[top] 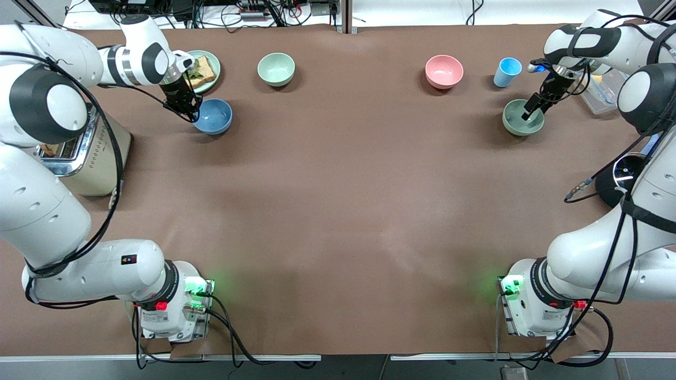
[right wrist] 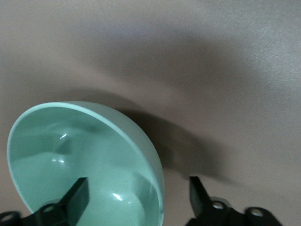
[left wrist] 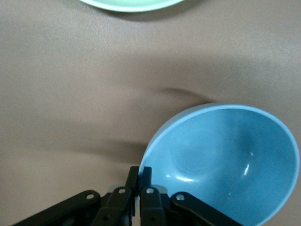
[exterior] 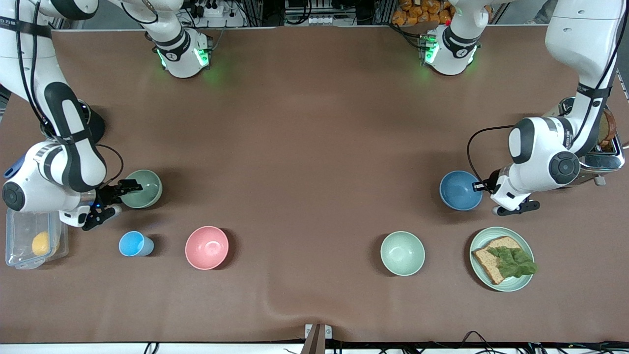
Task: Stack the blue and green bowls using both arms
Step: 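Close the left gripper on the blue rim while the right gripper grips the green rim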
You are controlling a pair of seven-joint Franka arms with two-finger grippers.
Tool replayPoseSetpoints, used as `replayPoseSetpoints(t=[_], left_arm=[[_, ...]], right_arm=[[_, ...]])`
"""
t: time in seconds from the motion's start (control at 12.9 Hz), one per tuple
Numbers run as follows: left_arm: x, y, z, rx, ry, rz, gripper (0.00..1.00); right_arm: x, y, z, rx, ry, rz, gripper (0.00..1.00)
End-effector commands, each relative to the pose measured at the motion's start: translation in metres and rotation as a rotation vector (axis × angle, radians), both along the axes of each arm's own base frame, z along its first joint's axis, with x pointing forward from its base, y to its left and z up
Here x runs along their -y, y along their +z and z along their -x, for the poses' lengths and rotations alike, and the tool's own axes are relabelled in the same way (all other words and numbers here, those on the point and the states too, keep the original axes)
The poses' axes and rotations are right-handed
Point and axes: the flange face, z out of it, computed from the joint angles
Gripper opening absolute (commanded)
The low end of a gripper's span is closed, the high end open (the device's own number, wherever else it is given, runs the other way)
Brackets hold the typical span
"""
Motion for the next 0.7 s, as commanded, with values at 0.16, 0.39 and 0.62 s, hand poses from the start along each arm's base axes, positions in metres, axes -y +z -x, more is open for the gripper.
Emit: replayPoseSetpoints(t=[0.16, 0.39, 0.62], left_arm=[[0.006, 0.046, -0.004, 0.051, -0.024, -0.006, 0.00], [0.015, 0.077, -0.010, 0.071, -0.042, -0.007, 0.00], [0.035, 0.118, -0.017, 0.086, -0.074, -0.001, 0.00]], right_arm=[[0.001, -0.003, 0.004, -0.002, 0.071, -0.061, 0.00], [-0.001, 0.000, 0.006, -0.017, 0.093, -0.076, 0.00], [-0.006, 0.020, 0.002, -0.027, 0.128, -0.096, 0.00]])
